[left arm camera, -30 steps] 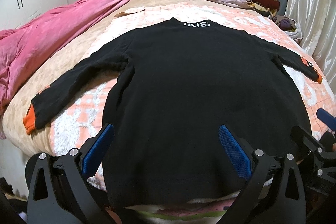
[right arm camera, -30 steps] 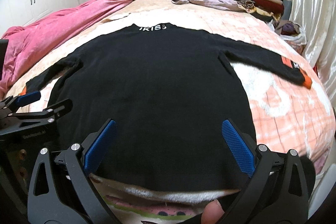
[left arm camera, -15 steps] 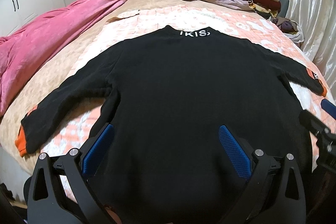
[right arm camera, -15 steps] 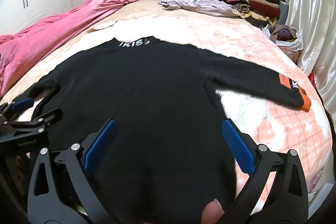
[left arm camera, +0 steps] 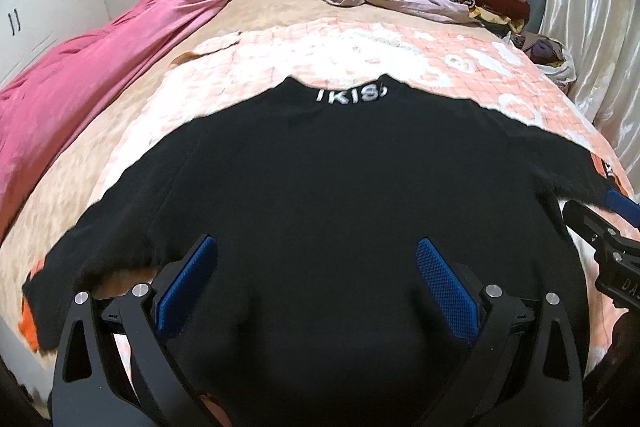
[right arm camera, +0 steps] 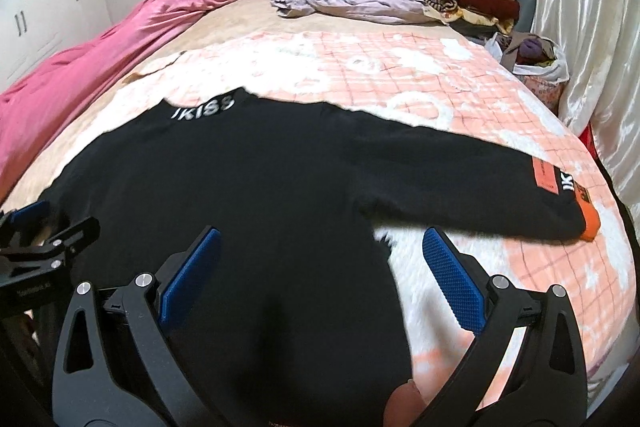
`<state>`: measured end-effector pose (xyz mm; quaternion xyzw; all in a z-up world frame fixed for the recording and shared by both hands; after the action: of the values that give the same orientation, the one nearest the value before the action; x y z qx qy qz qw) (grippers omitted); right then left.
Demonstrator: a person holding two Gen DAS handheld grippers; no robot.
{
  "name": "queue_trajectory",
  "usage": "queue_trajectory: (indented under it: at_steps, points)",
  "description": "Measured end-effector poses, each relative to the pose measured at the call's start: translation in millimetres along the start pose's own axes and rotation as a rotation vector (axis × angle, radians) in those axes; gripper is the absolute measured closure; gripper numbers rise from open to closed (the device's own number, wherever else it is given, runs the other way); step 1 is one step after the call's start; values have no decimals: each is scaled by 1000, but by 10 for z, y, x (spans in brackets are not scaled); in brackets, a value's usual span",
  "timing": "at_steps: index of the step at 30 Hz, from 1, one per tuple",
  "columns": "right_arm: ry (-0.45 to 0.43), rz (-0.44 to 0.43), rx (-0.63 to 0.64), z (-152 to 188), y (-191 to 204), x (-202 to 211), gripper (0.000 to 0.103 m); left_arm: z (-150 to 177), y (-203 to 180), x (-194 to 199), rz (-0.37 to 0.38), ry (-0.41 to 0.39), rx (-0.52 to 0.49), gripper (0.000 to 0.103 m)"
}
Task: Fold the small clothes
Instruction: 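Move the right gripper to the orange-cuffed sleeve end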
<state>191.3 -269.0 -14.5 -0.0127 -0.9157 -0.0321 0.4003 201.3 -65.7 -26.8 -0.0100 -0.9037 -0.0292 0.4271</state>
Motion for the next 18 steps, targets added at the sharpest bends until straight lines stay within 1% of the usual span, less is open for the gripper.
queue_trajectory:
  at_steps: [5, 10, 15, 18]
  points:
    - [-5, 39, -35, -232, -156, -184, 8, -252, -71, -202, 17, 9, 18, 4]
    - [-8, 72, -84, -418, -373, -349, 8, -456, -189, -349, 50, 20, 14, 4]
    - [-20, 108, -148, -575, -710, -469, 8, -572, -340, -480, 73, 30, -2, 4]
    - [-25, 123, -174, -587, -910, -486, 8, -617, -438, -572, 79, 39, -17, 4]
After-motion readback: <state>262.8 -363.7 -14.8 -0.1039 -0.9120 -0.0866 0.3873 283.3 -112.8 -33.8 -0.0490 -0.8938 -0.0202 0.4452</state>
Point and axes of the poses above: each gripper's, at about its wrist camera, not at the fingertips, and x roughly against the way its jaws point, y to its left, z to its underside, the point moved 4 cm from there along -x, roughly the way its jaws point, and after that the axes turned 1 degree about -z, right-handed, at the moved point
